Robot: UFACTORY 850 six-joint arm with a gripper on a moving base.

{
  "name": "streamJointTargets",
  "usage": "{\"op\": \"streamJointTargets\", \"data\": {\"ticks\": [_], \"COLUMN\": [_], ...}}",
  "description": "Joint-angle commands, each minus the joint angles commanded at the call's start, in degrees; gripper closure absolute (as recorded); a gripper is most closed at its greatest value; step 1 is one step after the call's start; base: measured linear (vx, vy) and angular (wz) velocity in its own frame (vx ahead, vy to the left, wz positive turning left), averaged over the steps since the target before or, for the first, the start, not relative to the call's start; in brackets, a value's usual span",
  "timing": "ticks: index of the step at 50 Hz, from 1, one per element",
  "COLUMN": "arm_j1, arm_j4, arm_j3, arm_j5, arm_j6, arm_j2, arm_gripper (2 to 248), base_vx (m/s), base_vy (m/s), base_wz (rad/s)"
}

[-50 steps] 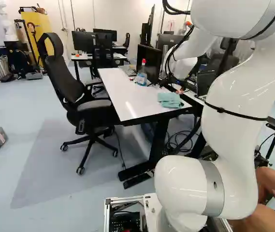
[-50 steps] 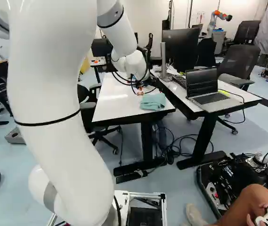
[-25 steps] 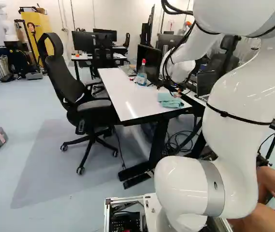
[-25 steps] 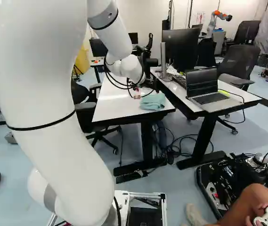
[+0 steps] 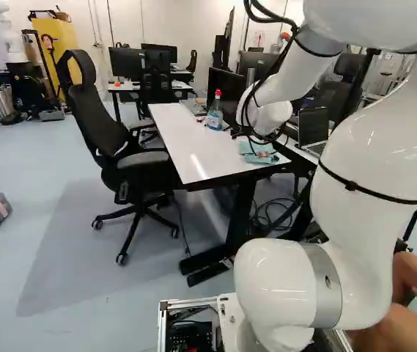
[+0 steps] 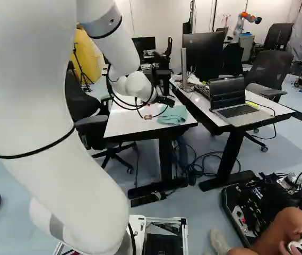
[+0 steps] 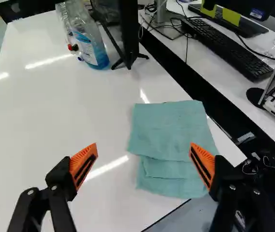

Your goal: Clean the table with the green towel

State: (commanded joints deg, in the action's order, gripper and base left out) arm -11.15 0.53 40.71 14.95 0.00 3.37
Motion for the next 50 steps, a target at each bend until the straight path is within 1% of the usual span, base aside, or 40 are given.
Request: {"op": "streamJointTargets", "data": {"ticks": [30,50], "arm_j1": [5.07,7.79], "arm_j4": [-0.24,-0.37], "arm_j3": [-16.23,-24.94], "arm_j5": [15.93,24.48], "arm_j6": [0.0,0.0], "arm_j2": [-8.8,-13.53], "arm_gripper": [3,3], "base_vx": [0.0,0.0], "base_vy": [0.0,0.0], "base_wz": [0.0,0.0]}}
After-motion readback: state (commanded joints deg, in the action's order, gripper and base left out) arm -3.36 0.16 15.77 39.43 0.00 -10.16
